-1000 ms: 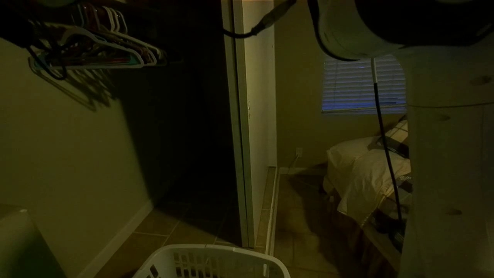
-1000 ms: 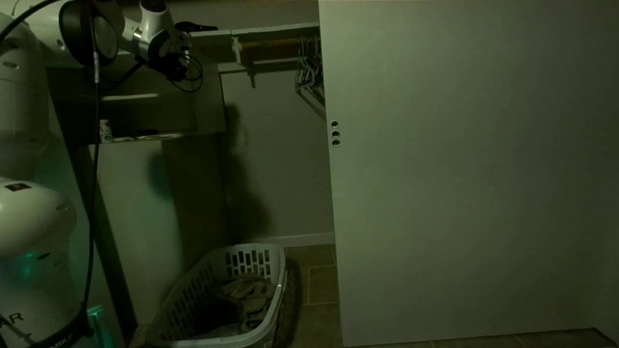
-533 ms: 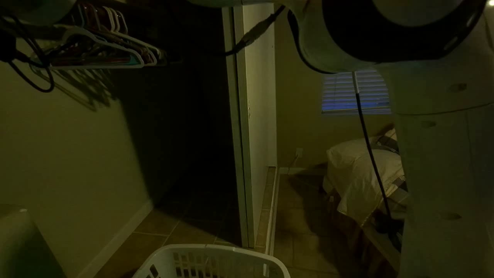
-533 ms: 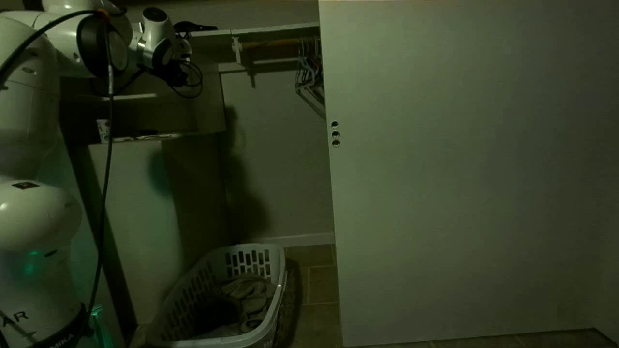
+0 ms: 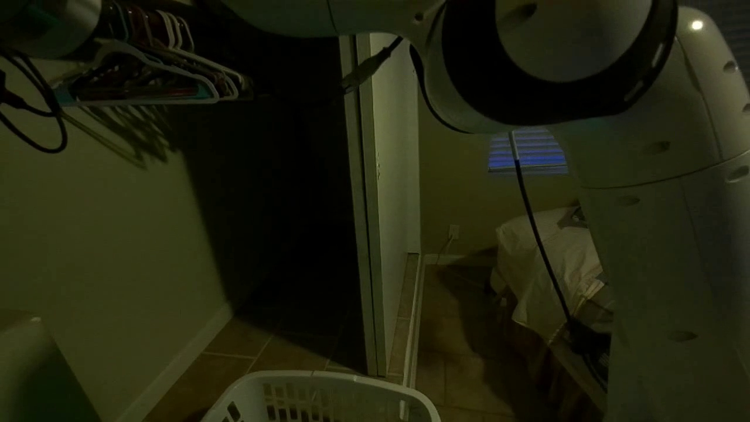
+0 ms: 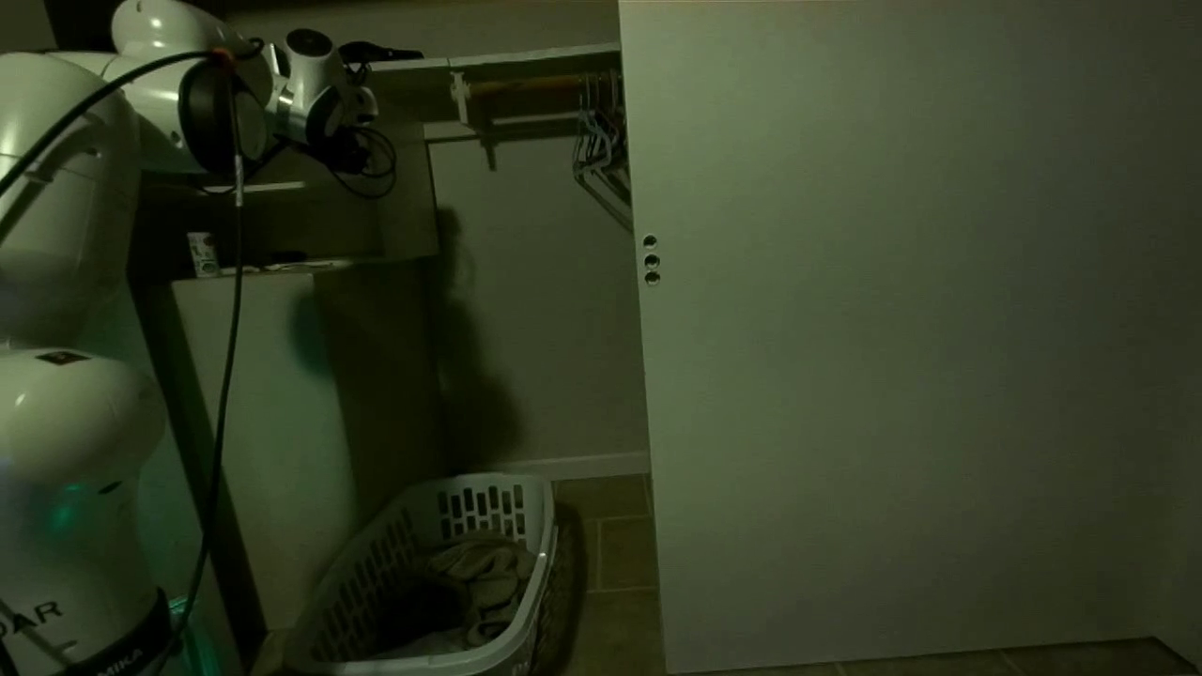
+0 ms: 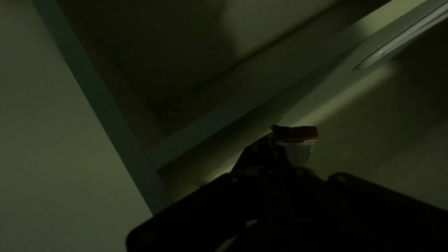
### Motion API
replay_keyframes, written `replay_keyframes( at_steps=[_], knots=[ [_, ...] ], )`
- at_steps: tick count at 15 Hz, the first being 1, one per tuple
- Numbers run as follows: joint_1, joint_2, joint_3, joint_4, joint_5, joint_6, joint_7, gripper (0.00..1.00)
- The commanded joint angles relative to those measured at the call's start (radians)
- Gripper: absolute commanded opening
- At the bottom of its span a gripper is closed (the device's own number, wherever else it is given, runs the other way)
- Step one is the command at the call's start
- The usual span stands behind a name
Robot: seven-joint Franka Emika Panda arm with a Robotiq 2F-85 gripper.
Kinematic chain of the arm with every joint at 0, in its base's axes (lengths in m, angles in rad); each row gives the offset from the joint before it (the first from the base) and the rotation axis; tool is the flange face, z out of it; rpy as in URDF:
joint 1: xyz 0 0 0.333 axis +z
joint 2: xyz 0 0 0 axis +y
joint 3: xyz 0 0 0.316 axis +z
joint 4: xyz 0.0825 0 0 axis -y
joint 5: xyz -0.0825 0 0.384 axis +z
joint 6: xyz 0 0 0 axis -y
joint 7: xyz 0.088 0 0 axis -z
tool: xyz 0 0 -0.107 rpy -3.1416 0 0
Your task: Take the black object off of the first shelf and put it on the second shelf
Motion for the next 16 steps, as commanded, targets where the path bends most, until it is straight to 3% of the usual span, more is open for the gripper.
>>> replay_keyframes(
  at_steps=[1,7,8,10,16],
  knots=[
    [0.042,0.048,-0.035,0.080,-0.037,-0.018,0.064,0.00],
    [0.051,0.040,-0.058,0.077,-0.046,-0.064,0.097,0.00],
    [0.053,0.041,-0.060,0.080,-0.043,-0.067,0.104,0.26],
    [0.055,0.036,-0.063,0.086,-0.044,-0.088,0.107,0.33],
    [0.052,-0.018,-0.073,0.088,-0.045,-0.206,0.132,0.74]
  ],
)
